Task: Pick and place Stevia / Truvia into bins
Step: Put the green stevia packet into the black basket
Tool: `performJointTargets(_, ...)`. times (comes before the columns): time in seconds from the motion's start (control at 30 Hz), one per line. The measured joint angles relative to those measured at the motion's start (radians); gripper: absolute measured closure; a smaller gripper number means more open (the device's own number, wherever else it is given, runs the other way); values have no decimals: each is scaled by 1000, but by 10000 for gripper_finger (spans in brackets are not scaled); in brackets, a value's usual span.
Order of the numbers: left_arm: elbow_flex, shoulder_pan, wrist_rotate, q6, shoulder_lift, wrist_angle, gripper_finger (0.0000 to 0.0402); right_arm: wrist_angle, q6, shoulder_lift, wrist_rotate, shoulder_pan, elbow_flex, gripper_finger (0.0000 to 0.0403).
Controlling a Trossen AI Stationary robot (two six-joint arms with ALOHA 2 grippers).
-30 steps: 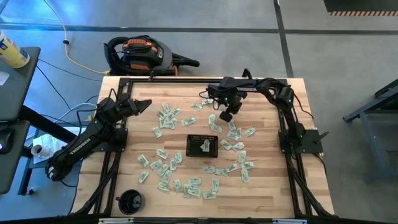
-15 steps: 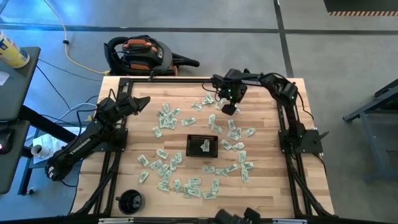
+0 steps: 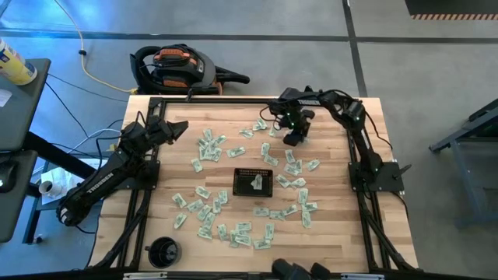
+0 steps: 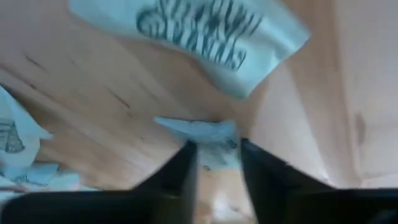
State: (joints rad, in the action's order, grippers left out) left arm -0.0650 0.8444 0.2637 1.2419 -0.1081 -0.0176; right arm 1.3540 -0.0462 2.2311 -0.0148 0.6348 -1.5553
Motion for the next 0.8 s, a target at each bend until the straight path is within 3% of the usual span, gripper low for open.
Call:
performJointTargets(0.1, 0, 0, 3, 0, 0, 0, 124, 20, -4, -4, -70, 0, 1, 388)
performJointTargets(0.4, 0, 0, 30, -6, 0, 0, 124, -49, 46, -188, -309, -175, -98, 394)
performJointTargets(0.53, 0, 0, 58, -13, 0, -1, 124, -64, 46, -197, -415, -296, -180, 390)
performJointTargets(0.67, 0, 0, 76, -52, 0, -3, 124, -137, 61, -167, -486, -413, -176, 399)
performJointTargets(0.8, 0, 0, 93, -61, 0, -12, 124, -236, 187, -124, -433, -492, -156, 375)
